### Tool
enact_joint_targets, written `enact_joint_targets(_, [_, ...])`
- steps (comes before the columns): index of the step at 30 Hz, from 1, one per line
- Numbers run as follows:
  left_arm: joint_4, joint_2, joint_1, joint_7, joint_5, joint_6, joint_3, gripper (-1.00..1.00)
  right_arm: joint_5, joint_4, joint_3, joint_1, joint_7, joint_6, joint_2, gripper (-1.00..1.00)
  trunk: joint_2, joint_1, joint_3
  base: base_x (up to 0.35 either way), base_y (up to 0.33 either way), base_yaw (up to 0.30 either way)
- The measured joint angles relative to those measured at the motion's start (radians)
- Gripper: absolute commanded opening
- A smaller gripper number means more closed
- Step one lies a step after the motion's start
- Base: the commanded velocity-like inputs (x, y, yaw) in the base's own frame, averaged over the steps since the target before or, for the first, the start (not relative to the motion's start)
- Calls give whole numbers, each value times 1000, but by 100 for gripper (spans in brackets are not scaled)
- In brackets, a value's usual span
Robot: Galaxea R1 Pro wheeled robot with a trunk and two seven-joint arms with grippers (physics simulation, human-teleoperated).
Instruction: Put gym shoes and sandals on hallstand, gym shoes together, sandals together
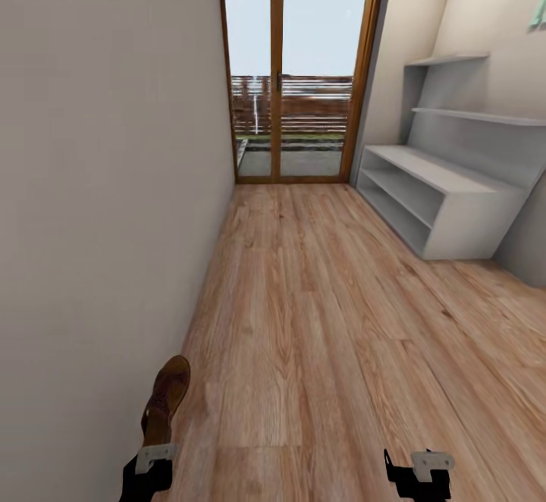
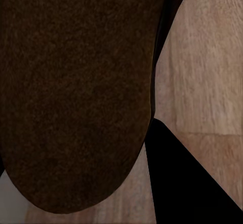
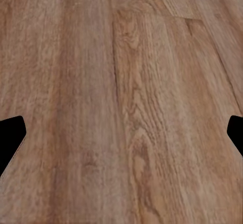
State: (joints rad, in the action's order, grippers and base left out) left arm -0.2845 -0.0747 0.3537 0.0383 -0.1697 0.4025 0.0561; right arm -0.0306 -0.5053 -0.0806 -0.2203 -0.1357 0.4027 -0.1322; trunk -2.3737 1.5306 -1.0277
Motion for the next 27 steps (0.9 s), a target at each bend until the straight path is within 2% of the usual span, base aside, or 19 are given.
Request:
enact_joint_targets(7, [0,0,0,0,-1,0,0,-100,0,0,0,0,0,0,0,100,0,0,0,339,2,-86])
enact_joint_targets(27, [0,-2,0,0,-2,0,0,-100,0,0,0,0,0,0,0,100,0,0,0,339,27,-273])
